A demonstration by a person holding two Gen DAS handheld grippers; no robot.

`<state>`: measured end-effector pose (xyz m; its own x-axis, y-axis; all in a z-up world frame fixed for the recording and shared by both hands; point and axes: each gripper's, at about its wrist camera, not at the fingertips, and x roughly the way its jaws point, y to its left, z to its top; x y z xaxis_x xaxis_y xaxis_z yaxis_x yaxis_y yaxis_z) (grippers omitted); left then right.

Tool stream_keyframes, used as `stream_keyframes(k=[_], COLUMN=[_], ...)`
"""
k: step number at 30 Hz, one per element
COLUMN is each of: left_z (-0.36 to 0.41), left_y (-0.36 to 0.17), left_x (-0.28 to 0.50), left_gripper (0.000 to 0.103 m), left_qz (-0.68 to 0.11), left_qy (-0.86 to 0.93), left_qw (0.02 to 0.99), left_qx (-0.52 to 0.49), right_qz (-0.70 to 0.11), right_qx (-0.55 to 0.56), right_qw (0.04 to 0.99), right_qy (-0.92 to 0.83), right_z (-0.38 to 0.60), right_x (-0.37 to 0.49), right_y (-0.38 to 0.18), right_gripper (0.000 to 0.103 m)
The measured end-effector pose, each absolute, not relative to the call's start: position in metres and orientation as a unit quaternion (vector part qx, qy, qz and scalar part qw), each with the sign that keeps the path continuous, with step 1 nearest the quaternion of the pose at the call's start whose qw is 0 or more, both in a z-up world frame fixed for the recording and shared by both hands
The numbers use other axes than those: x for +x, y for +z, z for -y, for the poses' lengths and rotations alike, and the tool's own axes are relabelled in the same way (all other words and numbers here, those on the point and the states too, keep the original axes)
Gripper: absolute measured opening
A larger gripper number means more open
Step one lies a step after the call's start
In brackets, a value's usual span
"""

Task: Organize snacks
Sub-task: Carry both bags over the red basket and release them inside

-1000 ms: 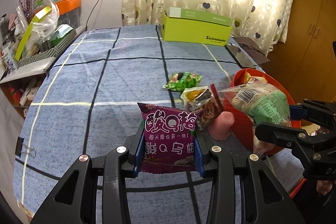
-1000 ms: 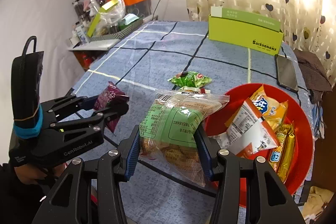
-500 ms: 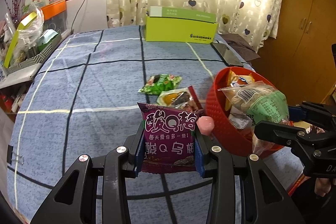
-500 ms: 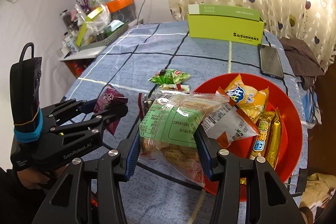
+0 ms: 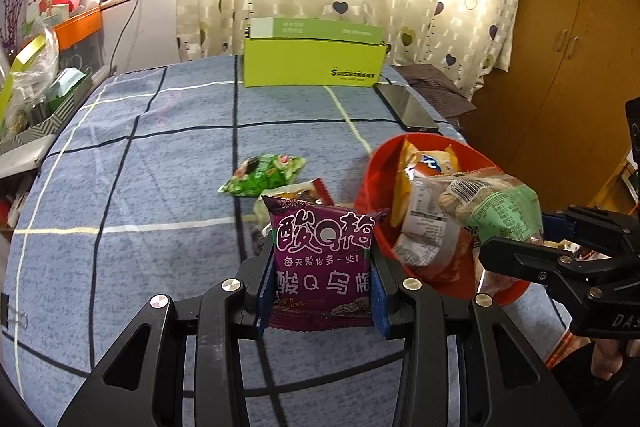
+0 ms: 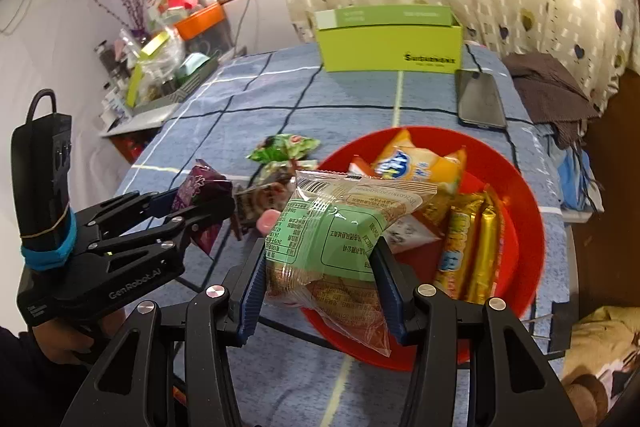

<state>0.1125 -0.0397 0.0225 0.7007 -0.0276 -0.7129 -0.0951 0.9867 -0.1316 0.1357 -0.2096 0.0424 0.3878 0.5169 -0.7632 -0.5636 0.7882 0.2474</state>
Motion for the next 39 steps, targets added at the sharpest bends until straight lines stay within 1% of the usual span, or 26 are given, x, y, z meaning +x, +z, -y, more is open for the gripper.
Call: stream_keyframes(k=[7, 27, 32, 39], left_z=[0.054, 0.100, 0.120, 0.139], left_y=[0.024, 0.029, 0.023, 0.008], left_x=[0.121, 0.133, 0.136, 0.142], left_gripper=[0.040, 0.040, 0.040, 0.040], left_qz=[-0.385, -0.381, -0.392, -0.413], left_qy=[0.002, -0.064, -0.092, -0.125], left_qw=[0.920, 0.920, 0.913, 0.901], left_qx=[-0.078, -0.070, -0.061, -0.052], right_qz=[-0.444, -0.490, -0.493, -0.473], right_qx=[-0.010, 0.014, 0.041, 0.051], right_qw=[0.845, 0.845, 0.840, 0.855], right_qy=[0.297, 0.214, 0.222, 0.206], right_z=[0.235, 0.277, 0.281, 0.287], right_x=[0.144, 0.175, 0.181, 0.180], right_y=[0.043, 0.014, 0.012, 0.023], right_gripper=[0.048, 0.049, 0.056, 0.057])
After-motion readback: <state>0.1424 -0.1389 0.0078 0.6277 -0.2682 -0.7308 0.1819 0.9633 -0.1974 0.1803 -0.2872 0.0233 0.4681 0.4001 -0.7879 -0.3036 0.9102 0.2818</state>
